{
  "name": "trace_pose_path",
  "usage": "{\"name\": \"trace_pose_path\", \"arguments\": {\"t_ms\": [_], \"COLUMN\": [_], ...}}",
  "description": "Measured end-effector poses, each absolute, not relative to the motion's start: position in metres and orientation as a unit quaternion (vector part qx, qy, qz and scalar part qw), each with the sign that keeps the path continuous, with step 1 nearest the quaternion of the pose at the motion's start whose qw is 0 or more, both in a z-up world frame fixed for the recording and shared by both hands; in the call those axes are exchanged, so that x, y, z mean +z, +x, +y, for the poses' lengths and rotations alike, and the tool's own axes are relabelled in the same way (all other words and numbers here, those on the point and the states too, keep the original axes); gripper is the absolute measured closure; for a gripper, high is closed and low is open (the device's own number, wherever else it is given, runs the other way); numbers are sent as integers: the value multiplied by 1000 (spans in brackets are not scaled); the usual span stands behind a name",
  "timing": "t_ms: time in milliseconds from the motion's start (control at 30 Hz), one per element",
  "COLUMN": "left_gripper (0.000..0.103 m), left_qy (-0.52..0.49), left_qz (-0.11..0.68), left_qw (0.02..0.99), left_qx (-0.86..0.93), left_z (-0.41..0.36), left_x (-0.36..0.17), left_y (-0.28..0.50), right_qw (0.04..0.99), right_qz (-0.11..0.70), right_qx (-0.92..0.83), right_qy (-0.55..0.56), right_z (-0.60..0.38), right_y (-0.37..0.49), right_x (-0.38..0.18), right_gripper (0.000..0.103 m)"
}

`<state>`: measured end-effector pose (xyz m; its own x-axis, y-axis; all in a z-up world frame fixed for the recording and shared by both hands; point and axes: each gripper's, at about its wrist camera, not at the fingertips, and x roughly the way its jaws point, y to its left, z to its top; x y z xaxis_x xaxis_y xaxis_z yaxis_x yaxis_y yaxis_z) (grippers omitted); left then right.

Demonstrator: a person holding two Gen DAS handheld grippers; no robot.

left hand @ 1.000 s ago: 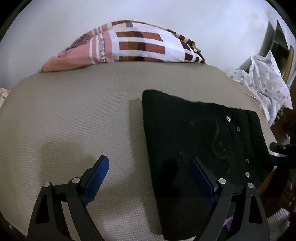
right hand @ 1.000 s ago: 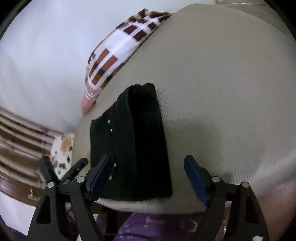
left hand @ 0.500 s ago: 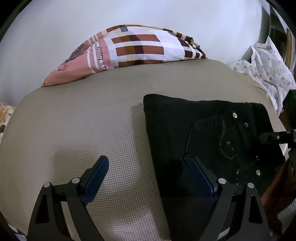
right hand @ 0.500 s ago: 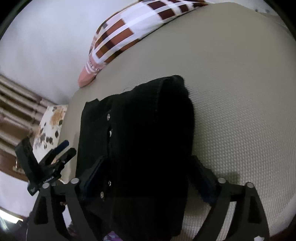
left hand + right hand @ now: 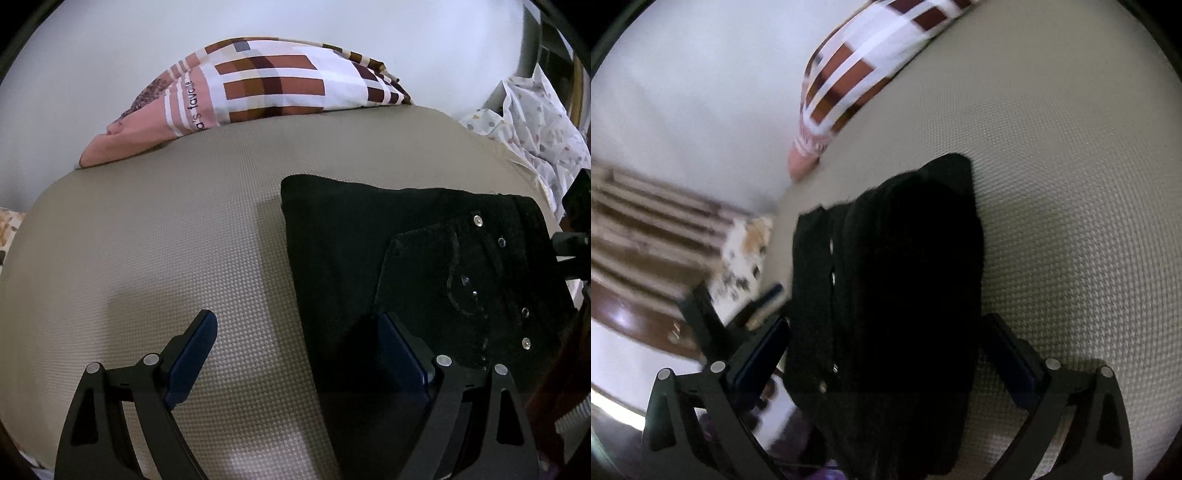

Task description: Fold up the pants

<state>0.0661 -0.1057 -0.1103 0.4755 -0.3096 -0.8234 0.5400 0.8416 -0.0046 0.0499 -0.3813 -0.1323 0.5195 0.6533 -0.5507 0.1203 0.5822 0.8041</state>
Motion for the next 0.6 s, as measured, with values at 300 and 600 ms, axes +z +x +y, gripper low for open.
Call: {"name": "trace_pose_path", "arguments": {"t_ms": [300,600], "left_gripper": [10,2], "left_qy": [143,153], "left_qz": [447,452], "left_qw": [842,833], "left_qx": [-265,-281], "left_z": [-113,-120], "left_x": [-114,-124], "left_y": [69,72], "right_qw": [773,786], "right_qz": [471,466], "right_qx": [166,166], "right_qy": [391,370], "right_z": [-373,-369], "right_y": [53,45], "right_x": [-124,-121], "right_gripper": [0,0]}}
